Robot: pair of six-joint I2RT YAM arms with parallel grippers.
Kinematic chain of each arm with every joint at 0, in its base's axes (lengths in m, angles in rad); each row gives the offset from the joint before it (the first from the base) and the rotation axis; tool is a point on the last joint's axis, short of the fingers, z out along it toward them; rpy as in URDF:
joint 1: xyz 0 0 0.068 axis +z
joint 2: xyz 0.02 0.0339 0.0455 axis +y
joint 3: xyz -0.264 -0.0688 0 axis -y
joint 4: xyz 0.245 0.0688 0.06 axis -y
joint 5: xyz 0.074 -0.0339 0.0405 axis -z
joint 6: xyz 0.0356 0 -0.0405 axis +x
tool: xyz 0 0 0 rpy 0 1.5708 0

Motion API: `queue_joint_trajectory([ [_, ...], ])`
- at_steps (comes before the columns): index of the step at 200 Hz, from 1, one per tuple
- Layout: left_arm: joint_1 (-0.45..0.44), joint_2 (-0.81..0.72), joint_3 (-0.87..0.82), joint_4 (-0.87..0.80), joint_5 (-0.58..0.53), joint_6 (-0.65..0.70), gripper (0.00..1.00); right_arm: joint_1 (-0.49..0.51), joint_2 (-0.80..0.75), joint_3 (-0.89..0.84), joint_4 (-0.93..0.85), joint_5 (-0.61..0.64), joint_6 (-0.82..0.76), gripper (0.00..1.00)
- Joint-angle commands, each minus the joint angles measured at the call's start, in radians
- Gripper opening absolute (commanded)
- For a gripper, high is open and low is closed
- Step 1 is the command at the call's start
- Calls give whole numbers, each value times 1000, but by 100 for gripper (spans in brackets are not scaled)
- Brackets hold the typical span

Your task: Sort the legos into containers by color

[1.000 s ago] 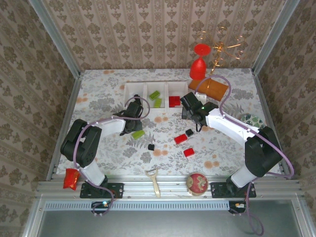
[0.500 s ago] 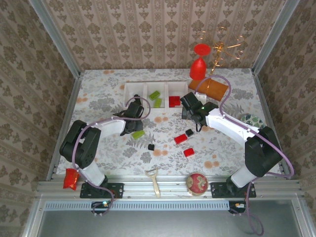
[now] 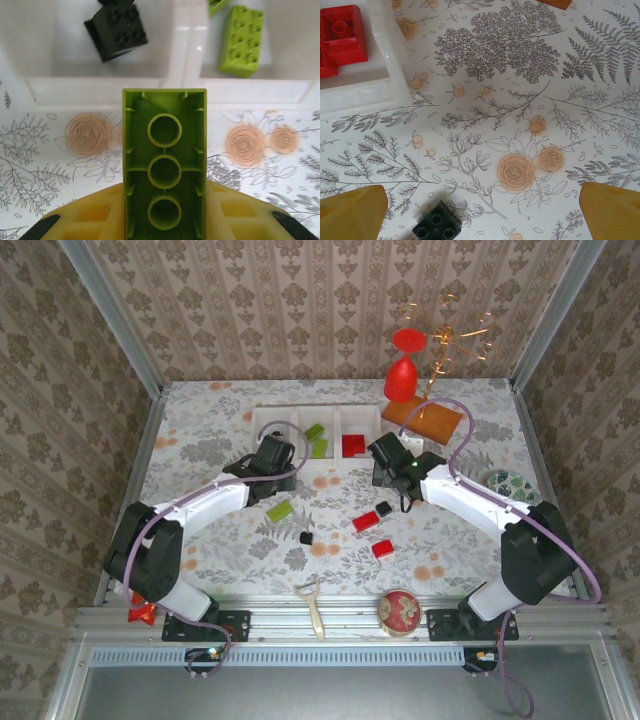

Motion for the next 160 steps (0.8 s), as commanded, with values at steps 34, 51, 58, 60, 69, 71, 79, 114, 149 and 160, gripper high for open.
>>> queue_joint_trajectory([
  [34,-38,85,173,-12,-3,100,17,-3,-56,-38,-38,67,76,100],
  [51,-47,137,235,-14,-2,120,17,-3,-61,-41,-49,77,92,100],
  [58,-48,157,258,-15,1,127,17,-3,-62,-43,-52,80,98,100],
  [60,-49,164,264,-14,3,130,17,-4,-63,-44,-53,81,99,100],
  [69,-49,193,294,-16,10,139,17,-3,-67,-47,-56,84,104,100],
  [71,-50,199,300,-18,11,140,17,-3,-68,-47,-56,84,104,100],
  [79,-50,223,326,-19,15,146,17,-3,-69,-50,-59,84,109,100],
  [114,-50,323,423,-37,12,165,18,-5,-70,-51,-74,82,120,100],
  [149,-46,392,480,-47,4,166,20,-4,-70,-57,-74,72,125,100],
  [160,-43,410,493,-50,3,165,21,-5,-71,-60,-72,70,125,100],
])
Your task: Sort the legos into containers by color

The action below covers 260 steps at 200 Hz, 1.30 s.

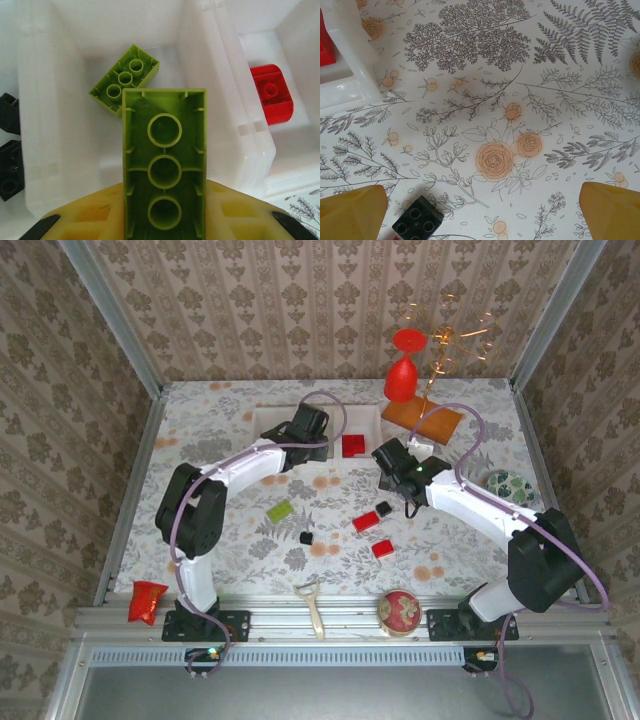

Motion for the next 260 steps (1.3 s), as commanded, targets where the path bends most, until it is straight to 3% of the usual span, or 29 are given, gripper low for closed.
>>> queue_joint_trajectory([
  [1,2,32,52,-29,-3,24,21,-5,-27,-18,-26,35,32,100],
  [48,15,62,75,-36,-5,24,25,-5,-36,-32,-18,31,32,100],
  [148,17,24,56,-22,0,19,48,-5,-28,-42,-8,17,34,100],
  [260,7,-161,-67,15,-21,11,54,3,-31,-76,-23,-73,60,100],
])
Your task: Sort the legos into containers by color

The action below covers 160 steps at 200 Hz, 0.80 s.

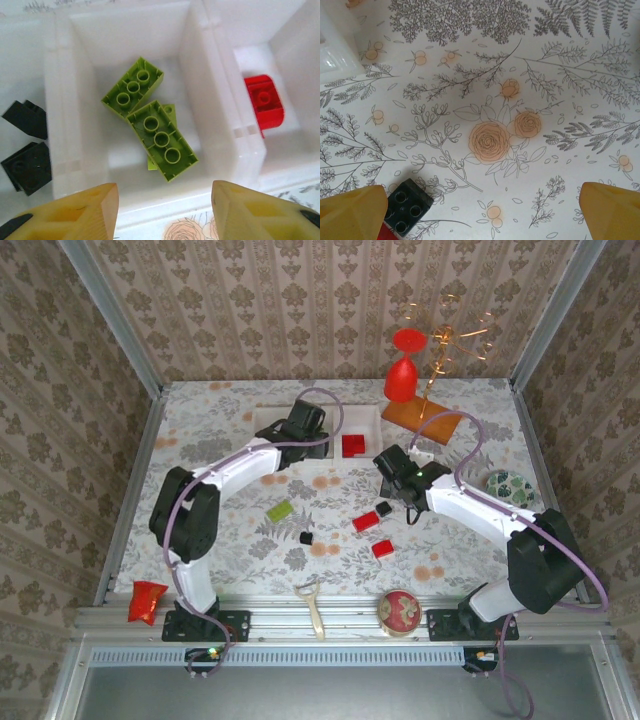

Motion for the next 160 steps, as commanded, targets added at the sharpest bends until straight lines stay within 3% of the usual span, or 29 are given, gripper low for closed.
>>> queue_joint_trajectory([
  [1,-2,-83,-40,21,-22,4,54,2,-22,-18,-23,-28,41,100],
  [65,10,-270,-199,46,-84,-34,71,19,-1,-46,-9,-109,69,100],
  [109,41,-423,-349,77,-140,-74,100,36,50,-45,12,-167,93,99],
  [160,81,-568,-490,94,-206,-105,100,53,132,-3,18,-188,101,97],
])
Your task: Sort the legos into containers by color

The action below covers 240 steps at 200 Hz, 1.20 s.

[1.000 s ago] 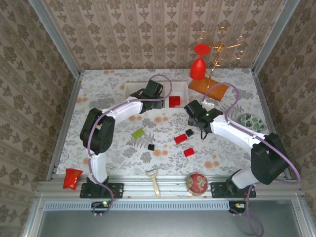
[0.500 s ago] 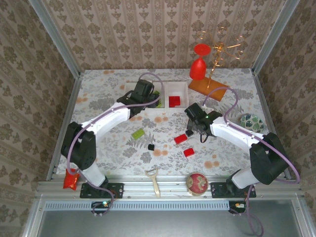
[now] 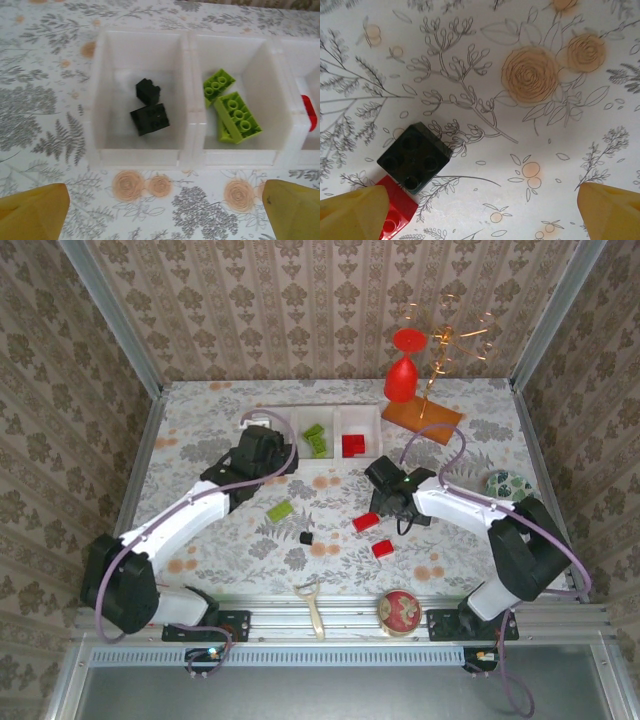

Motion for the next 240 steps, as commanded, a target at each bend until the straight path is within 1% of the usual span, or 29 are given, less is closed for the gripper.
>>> queue_joint_trajectory([
  [1,22,-60,-51,25,-53,-33,100,6,32,31,5,-16,34,97],
  [34,43,-114,-111,47,-52,-49,100,6,52,36,27,-31,32,98],
  [76,57,-122,-129,59,-37,-51,100,6,79,58,74,-52,38,96],
  [129,65,-116,-137,59,-18,-56,100,-10,141,102,90,-65,35,87],
  [169,69,-109,-145,67,3,-62,100,-20,165,92,103,-77,43,84],
  [212,75,-96,-142,73,26,-63,100,-21,205,109,60,-56,34,83],
  [240,79,-83,-138,77,40,-66,100,-20,207,108,50,-59,31,80],
])
